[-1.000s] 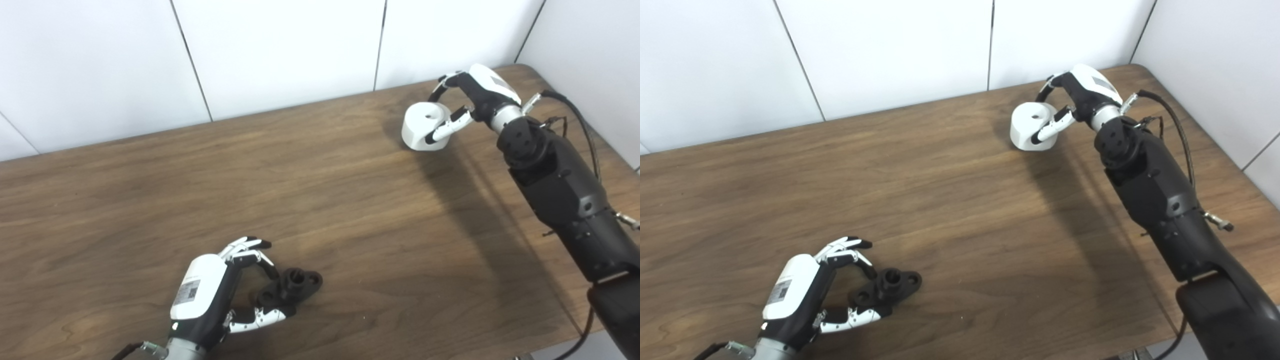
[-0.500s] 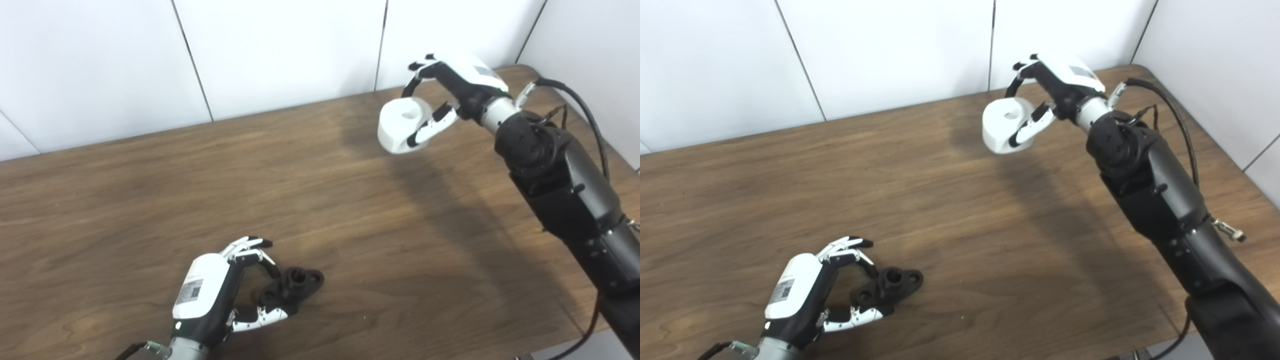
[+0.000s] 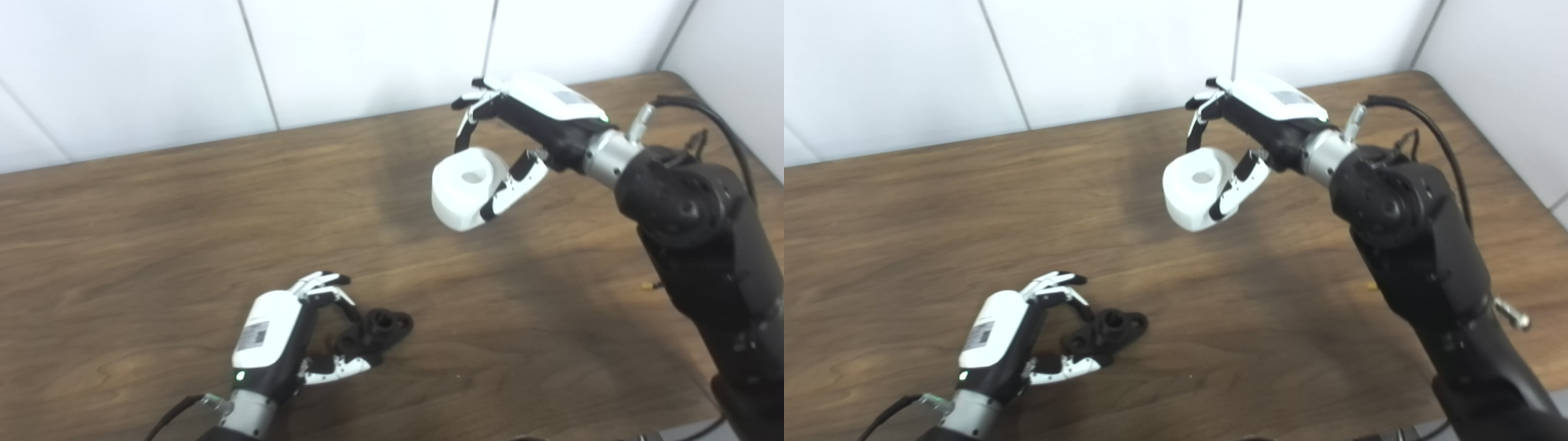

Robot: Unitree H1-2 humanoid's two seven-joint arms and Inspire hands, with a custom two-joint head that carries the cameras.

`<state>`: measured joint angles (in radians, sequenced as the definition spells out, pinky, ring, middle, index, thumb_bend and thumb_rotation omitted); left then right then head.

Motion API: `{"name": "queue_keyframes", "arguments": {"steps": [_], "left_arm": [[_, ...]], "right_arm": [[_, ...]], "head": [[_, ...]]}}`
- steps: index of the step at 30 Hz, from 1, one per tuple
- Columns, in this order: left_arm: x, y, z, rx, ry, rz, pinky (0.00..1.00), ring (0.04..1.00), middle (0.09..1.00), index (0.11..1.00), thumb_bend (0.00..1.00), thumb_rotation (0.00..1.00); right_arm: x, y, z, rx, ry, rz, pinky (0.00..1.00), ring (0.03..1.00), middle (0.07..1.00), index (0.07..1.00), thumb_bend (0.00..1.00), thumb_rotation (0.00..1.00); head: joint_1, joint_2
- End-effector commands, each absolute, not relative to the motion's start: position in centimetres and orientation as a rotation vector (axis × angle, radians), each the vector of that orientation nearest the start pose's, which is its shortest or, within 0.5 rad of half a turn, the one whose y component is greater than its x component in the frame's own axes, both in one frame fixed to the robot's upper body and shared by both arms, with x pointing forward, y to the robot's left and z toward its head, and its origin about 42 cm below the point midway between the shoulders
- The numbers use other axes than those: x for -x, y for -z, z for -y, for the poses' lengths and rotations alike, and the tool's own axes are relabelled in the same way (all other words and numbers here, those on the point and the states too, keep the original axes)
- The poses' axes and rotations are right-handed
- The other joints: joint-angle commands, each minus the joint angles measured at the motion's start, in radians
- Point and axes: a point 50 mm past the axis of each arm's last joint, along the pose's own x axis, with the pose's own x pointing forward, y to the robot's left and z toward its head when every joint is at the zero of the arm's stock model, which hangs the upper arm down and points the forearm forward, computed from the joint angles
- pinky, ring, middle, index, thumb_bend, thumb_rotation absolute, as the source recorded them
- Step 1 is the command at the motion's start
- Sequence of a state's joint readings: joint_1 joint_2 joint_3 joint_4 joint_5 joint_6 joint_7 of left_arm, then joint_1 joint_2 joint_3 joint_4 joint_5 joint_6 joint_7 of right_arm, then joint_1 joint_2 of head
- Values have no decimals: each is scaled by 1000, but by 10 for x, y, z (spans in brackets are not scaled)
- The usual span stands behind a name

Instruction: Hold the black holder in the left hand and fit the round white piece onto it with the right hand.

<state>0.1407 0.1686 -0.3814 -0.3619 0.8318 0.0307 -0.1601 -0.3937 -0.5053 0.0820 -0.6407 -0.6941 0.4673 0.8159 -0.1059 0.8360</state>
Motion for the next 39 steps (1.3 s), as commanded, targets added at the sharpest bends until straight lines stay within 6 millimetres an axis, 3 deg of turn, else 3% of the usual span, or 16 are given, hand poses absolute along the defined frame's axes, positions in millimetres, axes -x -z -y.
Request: {"name": "queue_keyframes", "arguments": {"steps": [1,12,25,39], "left_arm": [[-209,-132,-149,-919,471,169,745,859,797,488,511,53],[-216,-133,-138,-944,482,160,750,858,793,488,513,53],[-220,-126,-134,-1124,507,149,859,850,763,487,515,53],[-218,-120,-130,-1269,528,181,831,821,735,486,520,53]], "right_arm": [[-299,-351,257,1205,-328,265,967,985,881,487,516,138],[-270,-354,240,1161,-421,318,969,990,885,486,514,139],[-267,-354,234,1106,-452,334,925,999,878,486,516,139],[-260,-355,228,1091,-476,359,911,986,867,485,516,141]], "head": [[9,4],[91,39],[122,26],[129,-6]]}}
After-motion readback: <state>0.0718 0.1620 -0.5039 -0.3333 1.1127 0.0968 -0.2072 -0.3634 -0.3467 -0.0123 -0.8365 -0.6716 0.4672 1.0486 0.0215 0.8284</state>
